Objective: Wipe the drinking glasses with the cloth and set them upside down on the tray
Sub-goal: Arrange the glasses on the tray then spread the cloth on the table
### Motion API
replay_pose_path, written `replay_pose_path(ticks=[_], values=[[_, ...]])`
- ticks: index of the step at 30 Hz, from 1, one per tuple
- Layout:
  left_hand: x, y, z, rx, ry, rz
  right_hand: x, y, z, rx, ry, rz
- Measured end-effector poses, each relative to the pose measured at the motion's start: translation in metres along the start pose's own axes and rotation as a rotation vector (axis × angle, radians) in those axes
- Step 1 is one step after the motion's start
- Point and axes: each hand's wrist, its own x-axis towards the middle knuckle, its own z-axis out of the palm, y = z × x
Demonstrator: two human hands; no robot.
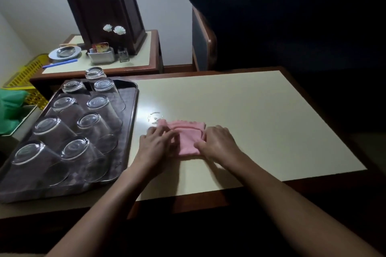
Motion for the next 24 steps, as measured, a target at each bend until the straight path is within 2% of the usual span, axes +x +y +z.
replay_pose_path(ticks=[3, 5, 8, 10, 14, 17, 18, 20, 22, 24], values=[[0.009, 0.026, -0.005, -0.03, 0.044, 0.009, -0.001, 0.015, -0.024, 0.087, -0.037, 0.008], [0.017, 0.047, -0.005, -0.085, 0.033, 0.044, -0.003, 0.036, -0.053, 0.323, -0.063, 0.066], [0.034, 0.081, -0.001, -0.388, 0.019, 0.0, -0.006, 0.076, -0.091, 0.799, -0.016, 0.156], [0.046, 0.105, 0.001, -0.522, 0.035, -0.007, 0.0, 0.108, -0.115, 0.888, 0.081, 0.228], [0.068, 0.148, 0.001, -0.639, -0.061, 0.012, 0.009, 0.159, -0.166, 0.638, 0.404, 0.2], [0.082, 0.173, 0.001, -0.675, -0.083, -0.004, 0.001, 0.171, -0.18, 0.489, 0.522, 0.075], [0.086, 0.18, 0.003, -0.678, -0.077, -0.003, -0.003, 0.173, -0.179, 0.439, 0.514, 0.005], [0.091, 0.193, 0.009, -0.68, -0.058, 0.004, -0.015, 0.179, -0.165, 0.25, 0.384, -0.077], [0.094, 0.206, 0.016, -0.683, -0.043, 0.017, -0.031, 0.194, -0.143, 0.089, 0.163, -0.072], [0.095, 0.216, 0.025, -0.664, -0.026, 0.043, -0.046, 0.211, -0.125, 0.083, 0.029, -0.036]])
